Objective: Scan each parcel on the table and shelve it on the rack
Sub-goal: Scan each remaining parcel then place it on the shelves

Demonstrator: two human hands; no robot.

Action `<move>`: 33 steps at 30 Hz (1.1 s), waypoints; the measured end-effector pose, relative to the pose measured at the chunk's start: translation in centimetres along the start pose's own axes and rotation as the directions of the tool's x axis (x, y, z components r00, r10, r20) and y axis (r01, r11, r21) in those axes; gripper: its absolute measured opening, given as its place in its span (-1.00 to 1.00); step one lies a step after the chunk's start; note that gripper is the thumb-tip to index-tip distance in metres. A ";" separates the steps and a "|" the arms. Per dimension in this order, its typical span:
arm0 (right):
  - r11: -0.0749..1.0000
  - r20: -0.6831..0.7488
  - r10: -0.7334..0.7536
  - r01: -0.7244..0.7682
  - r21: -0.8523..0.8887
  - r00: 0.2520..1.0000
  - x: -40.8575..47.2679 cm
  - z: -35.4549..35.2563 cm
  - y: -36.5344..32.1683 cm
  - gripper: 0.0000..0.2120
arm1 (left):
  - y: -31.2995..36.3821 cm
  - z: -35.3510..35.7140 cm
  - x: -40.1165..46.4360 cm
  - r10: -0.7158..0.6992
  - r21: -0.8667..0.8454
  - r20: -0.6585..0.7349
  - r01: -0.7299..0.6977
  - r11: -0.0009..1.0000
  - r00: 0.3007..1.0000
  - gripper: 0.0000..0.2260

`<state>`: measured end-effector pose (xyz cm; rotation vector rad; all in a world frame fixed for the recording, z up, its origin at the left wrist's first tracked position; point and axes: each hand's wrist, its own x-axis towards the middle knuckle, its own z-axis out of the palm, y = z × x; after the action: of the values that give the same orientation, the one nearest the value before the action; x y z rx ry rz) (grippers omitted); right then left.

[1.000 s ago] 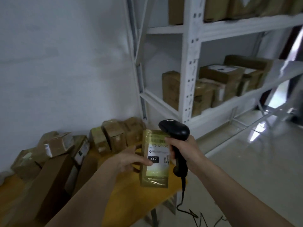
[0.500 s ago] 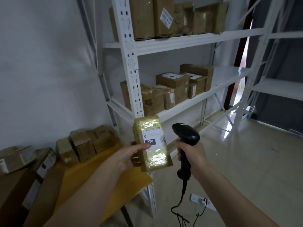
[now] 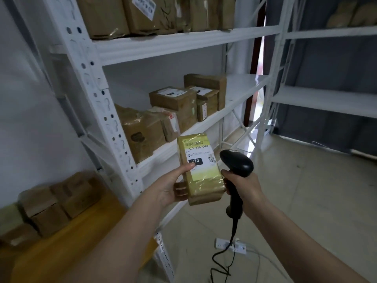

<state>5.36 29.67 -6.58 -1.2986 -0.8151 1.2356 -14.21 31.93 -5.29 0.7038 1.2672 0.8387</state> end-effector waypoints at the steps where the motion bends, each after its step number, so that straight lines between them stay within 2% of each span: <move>1: 1.000 -0.012 -0.006 0.006 0.001 1.000 1.2 -0.3 -0.6 -0.92 | 0.7 0.7 1.3 -0.007 -0.006 0.017 0.007 1.000 1.000 -0.33; 7: 0.992 -0.003 -0.125 0.125 0.008 0.992 7.9 -0.8 -4.4 -0.86 | 5.8 3.9 8.4 0.007 -0.069 0.044 -0.004 0.998 0.999 -0.48; 13: 0.982 -0.127 -0.182 0.187 0.029 0.975 12.5 -1.0 -6.1 -0.83 | 9.6 7.6 13.5 0.042 -0.056 0.128 -0.035 0.998 0.991 -0.58; 15: 0.980 -0.155 -0.189 0.197 0.037 0.970 13.9 -1.2 -6.7 -0.82 | 10.4 8.7 14.8 0.050 -0.034 0.176 -0.045 0.998 0.983 -0.58; 19: 0.968 -0.186 -0.228 0.243 0.065 0.956 16.9 -1.8 -7.6 -0.77 | 12.0 10.5 17.6 0.082 0.010 0.245 -0.087 0.996 0.966 -0.44; 23: 0.962 -0.217 -0.228 0.254 0.101 0.949 21.0 -2.6 -8.7 -0.74 | 14.2 12.8 20.5 0.081 0.006 0.292 -0.086 0.996 0.953 -0.59; 27: 0.958 -0.238 -0.226 0.260 0.124 0.945 26.6 -4.0 -10.8 -0.78 | 16.9 16.3 23.8 0.101 -0.099 0.262 -0.077 0.992 0.960 -0.46; 29: 0.952 -0.237 -0.234 0.271 0.139 0.943 29.6 -5.1 -11.9 -0.79 | 18.4 18.6 25.5 0.098 -0.130 0.236 -0.069 0.989 0.967 -0.49; 33: 0.957 -0.235 -0.201 0.242 0.160 0.951 35.8 -7.2 -13.8 -0.60 | 20.9 23.3 29.2 0.087 -0.192 0.115 -0.064 0.979 0.990 -0.48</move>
<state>22.69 64.27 -1.22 -1.1316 -0.6522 0.9480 8.31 67.71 1.00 0.6451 1.0410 0.9494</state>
